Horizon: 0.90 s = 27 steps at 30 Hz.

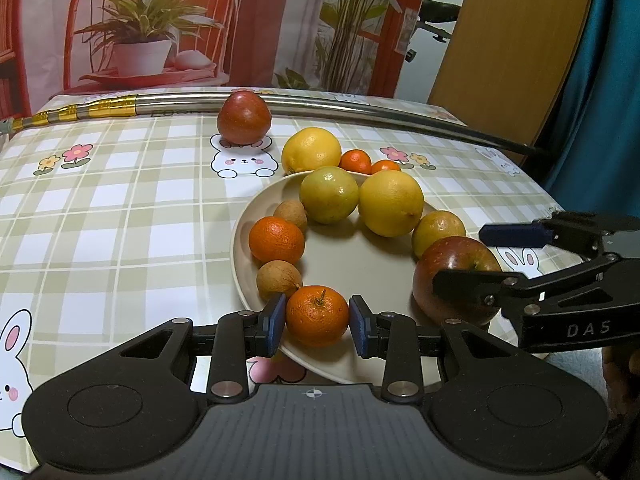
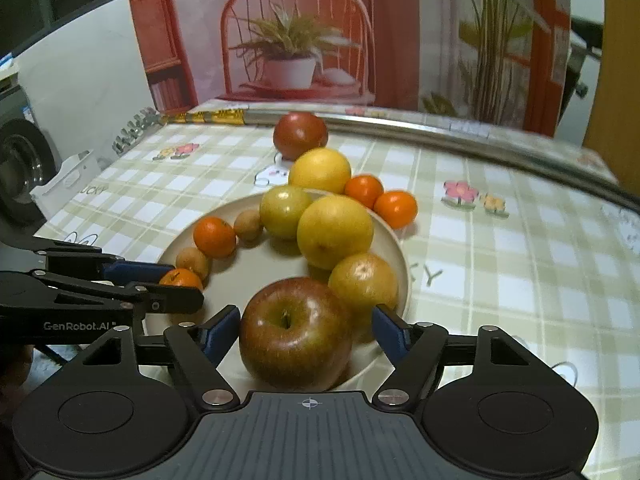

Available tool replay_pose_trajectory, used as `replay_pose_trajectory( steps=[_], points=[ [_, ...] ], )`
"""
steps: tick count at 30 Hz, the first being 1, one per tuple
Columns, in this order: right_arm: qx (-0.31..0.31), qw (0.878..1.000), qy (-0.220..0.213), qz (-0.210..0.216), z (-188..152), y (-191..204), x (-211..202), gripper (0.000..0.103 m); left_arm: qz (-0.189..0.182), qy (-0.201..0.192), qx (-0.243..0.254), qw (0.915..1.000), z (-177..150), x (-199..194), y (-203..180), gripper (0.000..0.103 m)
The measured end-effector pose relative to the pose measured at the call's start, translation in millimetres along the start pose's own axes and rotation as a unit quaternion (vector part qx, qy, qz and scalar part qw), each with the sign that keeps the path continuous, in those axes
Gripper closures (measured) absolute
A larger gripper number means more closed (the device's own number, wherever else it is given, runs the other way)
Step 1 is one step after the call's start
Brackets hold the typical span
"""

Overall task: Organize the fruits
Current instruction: 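Lower the red apple onto the plate with right gripper while left gripper sets the mandarin down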

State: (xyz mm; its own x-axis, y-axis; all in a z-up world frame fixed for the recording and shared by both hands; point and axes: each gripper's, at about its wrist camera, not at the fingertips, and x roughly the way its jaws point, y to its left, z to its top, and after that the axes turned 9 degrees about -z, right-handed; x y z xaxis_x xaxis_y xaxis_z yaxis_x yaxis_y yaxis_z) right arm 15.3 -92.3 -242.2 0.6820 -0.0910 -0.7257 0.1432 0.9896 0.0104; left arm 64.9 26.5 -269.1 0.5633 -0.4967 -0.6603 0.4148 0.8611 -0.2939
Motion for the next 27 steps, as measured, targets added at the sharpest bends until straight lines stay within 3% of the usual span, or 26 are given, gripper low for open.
replay_pose_trajectory(
  steps=[8,27],
  points=[
    [-0.015,0.998,-0.046,-0.029,1.8,1.5,-11.2,0.025,0.0,0.0,0.0,1.0,-0.3,-0.1,0.1,0.066],
    [-0.005,0.997,-0.065,-0.041,0.1,-2.2,-14.5,0.024,-0.004,-0.005,0.001,1.0,-0.5,-1.7,-0.1,0.066]
  ],
)
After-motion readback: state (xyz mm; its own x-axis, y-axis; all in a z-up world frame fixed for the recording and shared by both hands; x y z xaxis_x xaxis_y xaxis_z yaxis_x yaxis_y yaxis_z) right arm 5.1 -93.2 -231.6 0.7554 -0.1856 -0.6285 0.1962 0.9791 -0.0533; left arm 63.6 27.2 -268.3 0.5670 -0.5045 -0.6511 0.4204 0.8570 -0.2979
